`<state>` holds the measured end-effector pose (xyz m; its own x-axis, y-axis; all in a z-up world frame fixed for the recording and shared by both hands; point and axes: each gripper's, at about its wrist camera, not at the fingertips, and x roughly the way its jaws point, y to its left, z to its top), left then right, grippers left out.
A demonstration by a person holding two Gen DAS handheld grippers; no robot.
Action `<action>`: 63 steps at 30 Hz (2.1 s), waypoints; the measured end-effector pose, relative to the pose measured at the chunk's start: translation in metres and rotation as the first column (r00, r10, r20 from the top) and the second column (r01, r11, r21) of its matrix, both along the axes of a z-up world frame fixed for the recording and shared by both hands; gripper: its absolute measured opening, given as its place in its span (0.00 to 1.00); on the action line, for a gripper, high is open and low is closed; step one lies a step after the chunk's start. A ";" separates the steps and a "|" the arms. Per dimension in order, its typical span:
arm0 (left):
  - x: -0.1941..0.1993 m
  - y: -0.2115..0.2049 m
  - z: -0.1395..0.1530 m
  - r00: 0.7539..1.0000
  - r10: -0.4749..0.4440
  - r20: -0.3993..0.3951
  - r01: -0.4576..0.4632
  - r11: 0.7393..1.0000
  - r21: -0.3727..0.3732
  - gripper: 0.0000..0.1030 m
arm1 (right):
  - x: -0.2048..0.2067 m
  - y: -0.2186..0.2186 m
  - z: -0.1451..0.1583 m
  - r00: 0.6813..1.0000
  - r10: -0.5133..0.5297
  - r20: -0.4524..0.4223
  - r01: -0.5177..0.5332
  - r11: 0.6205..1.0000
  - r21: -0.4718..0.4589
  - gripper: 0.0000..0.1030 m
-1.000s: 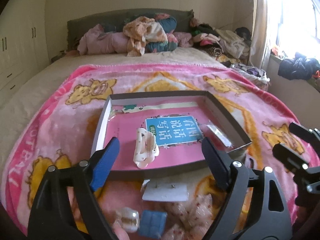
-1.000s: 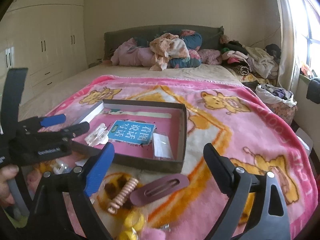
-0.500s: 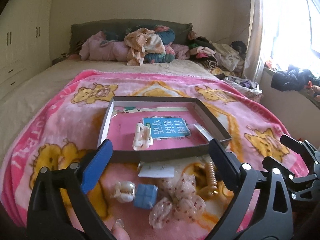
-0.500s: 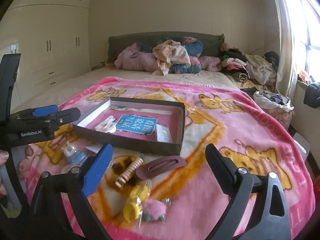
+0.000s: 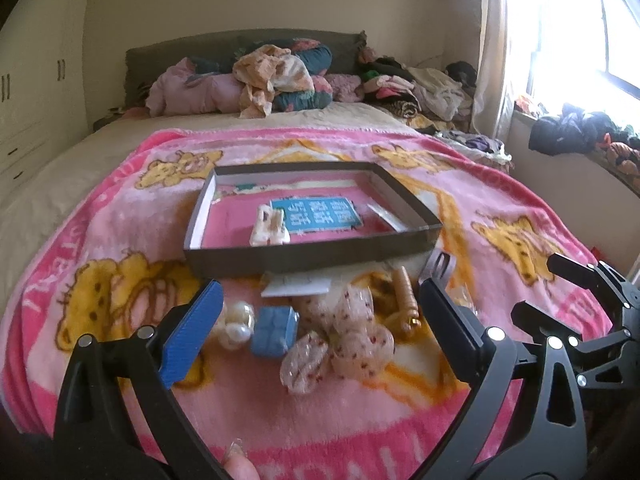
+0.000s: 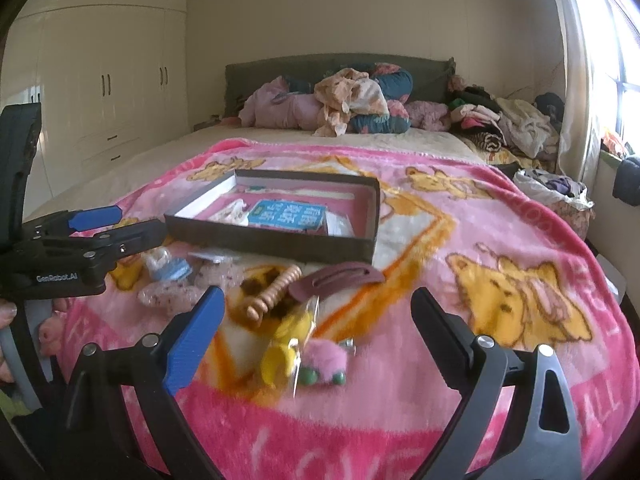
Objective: Organize jewelry
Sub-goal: 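Move both tools back toward the remaining jewelry beside the tray, then grasp the lace bow scrunchie with the left tool while the right tool grasps the pink pompom clip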
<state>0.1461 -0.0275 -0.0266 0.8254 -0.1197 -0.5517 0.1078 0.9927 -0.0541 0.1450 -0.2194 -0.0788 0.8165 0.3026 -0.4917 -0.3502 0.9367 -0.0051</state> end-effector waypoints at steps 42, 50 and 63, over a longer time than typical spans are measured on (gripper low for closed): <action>0.023 -0.028 -0.062 0.980 -0.080 -0.184 0.090 0.995 0.045 0.08 | 0.047 -0.002 -0.073 0.975 -0.019 -0.222 0.004 0.998 -0.069 0.65; 0.015 -0.035 -0.055 0.974 -0.139 -0.179 0.142 0.990 0.003 0.05 | 0.047 -0.022 -0.071 0.969 -0.034 -0.244 0.037 0.999 0.011 0.43; 0.013 -0.040 -0.035 0.976 -0.178 -0.128 0.174 0.984 -0.042 0.05 | 0.028 -0.044 -0.050 0.975 -0.059 -0.216 0.080 0.992 0.092 0.43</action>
